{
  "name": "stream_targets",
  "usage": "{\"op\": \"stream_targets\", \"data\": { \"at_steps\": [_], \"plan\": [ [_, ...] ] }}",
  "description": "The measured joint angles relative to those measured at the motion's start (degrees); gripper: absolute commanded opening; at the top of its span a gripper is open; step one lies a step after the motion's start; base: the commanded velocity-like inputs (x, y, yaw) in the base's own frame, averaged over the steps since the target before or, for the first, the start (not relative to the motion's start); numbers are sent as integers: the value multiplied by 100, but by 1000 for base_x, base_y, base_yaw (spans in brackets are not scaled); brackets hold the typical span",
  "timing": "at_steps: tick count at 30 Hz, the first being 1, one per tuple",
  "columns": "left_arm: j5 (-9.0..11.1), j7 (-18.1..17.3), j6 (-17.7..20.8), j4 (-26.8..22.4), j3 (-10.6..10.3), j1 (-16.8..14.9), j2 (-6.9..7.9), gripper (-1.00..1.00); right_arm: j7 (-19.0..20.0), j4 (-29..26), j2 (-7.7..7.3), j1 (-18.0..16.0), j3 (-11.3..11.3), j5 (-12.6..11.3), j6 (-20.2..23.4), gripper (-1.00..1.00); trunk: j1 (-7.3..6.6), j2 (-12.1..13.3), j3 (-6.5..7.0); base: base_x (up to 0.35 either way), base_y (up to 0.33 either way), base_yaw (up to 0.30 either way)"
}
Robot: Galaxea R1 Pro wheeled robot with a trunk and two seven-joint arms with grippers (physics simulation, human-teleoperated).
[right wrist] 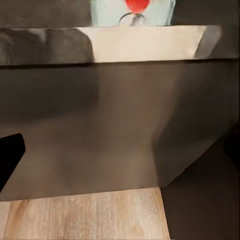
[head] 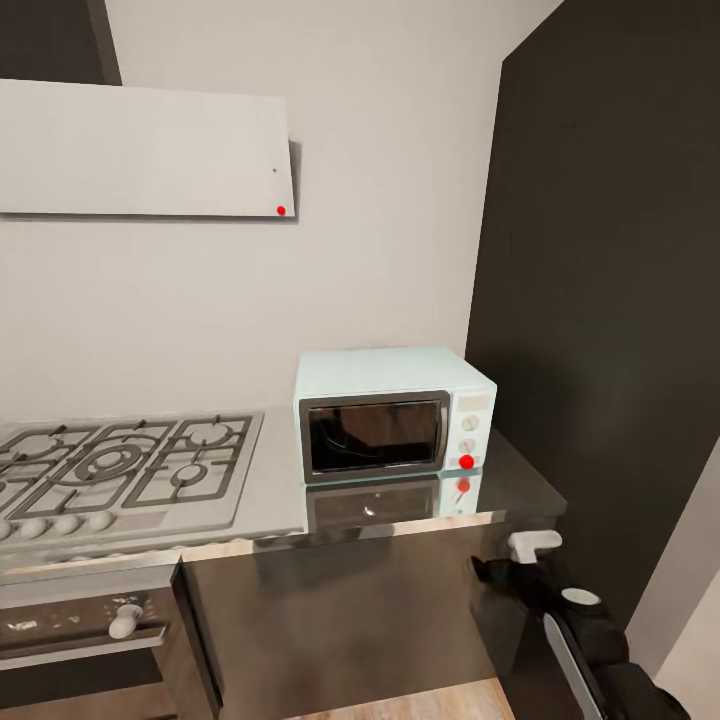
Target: In the kitchen, take the popcorn bag from the countertop, put it into the microwave, and heat it until the popcorn is cooked so the cooked popcorn ends up inside the bag.
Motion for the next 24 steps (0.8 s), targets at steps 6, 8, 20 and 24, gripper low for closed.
{"op": "stream_targets", "data": {
  "at_steps": [6, 8, 20, 24],
  "plan": [
    [0, 0, 0, 0, 0, 0, 0, 100, 135, -412, -350, 0, -685, -9, 418, 100, 0, 0, 0, 0, 0, 0],
    [0, 0, 0, 0, 0, -1, 0, 100, 229, -427, -495, 14, -847, -16, 384, 100, 0, 0, 0, 0, 0, 0],
    [-2, -1, 0, 1, -1, -2, 0, 100, 255, -398, -31, -1336, -816, -101, 352, 100, 0, 0, 0, 0, 0, 0],
    [-5, 0, 0, 1, 0, -1, 0, 100, 216, 209, 420, -1368, -216, -48, -432, 100, 0, 0, 0, 0, 0, 0]
  ]
}}
